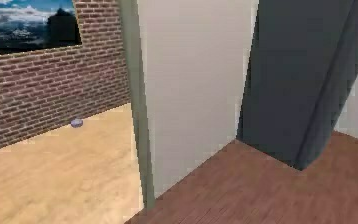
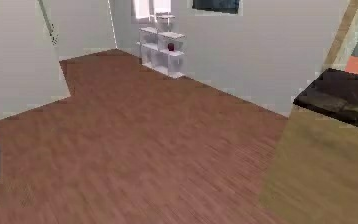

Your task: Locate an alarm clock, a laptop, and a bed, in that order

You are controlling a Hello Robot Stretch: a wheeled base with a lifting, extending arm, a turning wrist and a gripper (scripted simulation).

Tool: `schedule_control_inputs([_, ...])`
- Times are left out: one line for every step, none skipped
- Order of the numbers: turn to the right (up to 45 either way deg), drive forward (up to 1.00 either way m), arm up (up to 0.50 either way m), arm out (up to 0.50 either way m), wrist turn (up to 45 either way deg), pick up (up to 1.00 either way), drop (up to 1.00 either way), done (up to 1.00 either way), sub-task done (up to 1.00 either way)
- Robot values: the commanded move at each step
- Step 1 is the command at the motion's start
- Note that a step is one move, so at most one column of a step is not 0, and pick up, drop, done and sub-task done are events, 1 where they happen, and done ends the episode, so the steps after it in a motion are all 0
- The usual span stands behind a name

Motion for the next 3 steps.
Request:
schedule_control_inputs([45.0, 0.00, 0.00, 0.00, 0.0, 0.00, 0.00, 0.00, 0.00])
schedule_control_inputs([45.0, 0.00, 0.00, 0.00, 0.0, 0.00, 0.00, 0.00, 0.00])
schedule_control_inputs([0.0, 0.75, 0.00, 0.00, 0.0, 0.00, 0.00, 0.00, 0.00])
